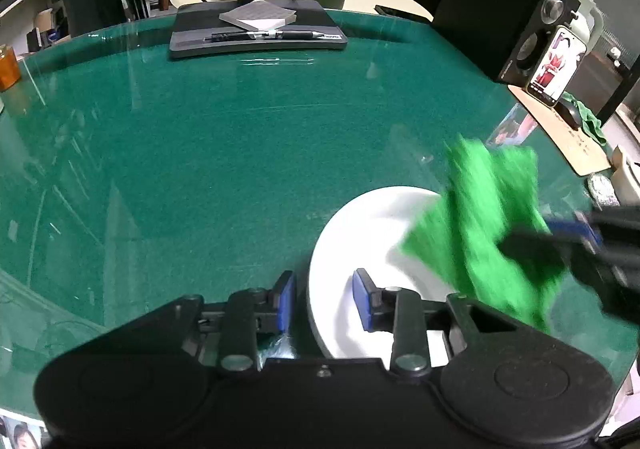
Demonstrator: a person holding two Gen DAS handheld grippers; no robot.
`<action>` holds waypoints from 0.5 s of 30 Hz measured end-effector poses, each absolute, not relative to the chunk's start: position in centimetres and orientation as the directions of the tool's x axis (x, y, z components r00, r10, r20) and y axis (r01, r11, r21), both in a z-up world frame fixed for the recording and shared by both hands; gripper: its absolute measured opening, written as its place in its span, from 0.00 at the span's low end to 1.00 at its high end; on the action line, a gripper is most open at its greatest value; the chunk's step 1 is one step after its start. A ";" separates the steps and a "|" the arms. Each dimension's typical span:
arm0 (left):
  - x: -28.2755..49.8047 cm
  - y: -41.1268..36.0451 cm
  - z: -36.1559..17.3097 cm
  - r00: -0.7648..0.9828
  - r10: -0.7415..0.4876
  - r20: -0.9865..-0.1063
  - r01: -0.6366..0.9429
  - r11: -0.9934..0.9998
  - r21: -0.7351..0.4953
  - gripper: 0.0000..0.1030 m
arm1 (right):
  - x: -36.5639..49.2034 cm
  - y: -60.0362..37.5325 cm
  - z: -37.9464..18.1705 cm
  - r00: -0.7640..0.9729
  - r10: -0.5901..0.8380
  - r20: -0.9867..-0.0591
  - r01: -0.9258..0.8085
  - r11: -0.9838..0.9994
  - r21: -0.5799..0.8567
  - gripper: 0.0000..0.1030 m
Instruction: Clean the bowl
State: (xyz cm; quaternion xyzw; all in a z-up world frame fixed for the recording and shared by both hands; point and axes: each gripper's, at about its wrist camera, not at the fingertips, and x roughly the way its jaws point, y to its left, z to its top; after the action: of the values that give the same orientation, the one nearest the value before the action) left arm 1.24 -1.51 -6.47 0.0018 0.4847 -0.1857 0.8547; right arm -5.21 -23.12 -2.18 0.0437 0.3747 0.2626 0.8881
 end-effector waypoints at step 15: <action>1.2 -1.6 -6.5 0.465 -0.310 -0.829 0.319 0.932 -0.170 0.35 | -6.3 -22.1 -1.3 0.541 0.511 -0.668 -0.505 0.833 0.228 0.11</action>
State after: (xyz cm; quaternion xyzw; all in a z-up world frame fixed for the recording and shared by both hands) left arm 1.22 -1.61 -6.53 0.0047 0.4832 -0.1838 0.8560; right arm -6.27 -22.11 -1.34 0.0039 0.3819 0.2892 0.8778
